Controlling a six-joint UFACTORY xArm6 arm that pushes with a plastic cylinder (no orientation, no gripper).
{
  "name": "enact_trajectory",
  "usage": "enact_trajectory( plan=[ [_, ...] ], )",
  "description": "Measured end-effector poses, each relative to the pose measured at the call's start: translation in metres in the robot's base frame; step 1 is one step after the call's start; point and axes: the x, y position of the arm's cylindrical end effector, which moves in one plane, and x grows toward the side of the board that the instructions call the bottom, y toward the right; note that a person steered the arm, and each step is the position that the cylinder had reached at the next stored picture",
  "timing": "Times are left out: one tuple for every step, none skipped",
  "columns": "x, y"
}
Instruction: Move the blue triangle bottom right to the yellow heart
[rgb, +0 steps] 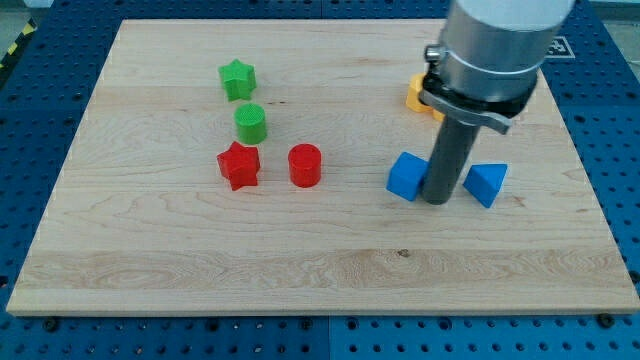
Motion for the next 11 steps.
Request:
enact_trajectory(
  plan=[
    [-0.001,-0.007],
    [-0.001,0.01],
    [0.008,0.049],
    [0.014,0.076],
    [0.014,0.077],
    [0.013,0.077],
    [0.015,0.085],
    [0.016,0.11],
    [0.02,0.135],
    [0.02,0.119],
    [0.02,0.08]
  ],
)
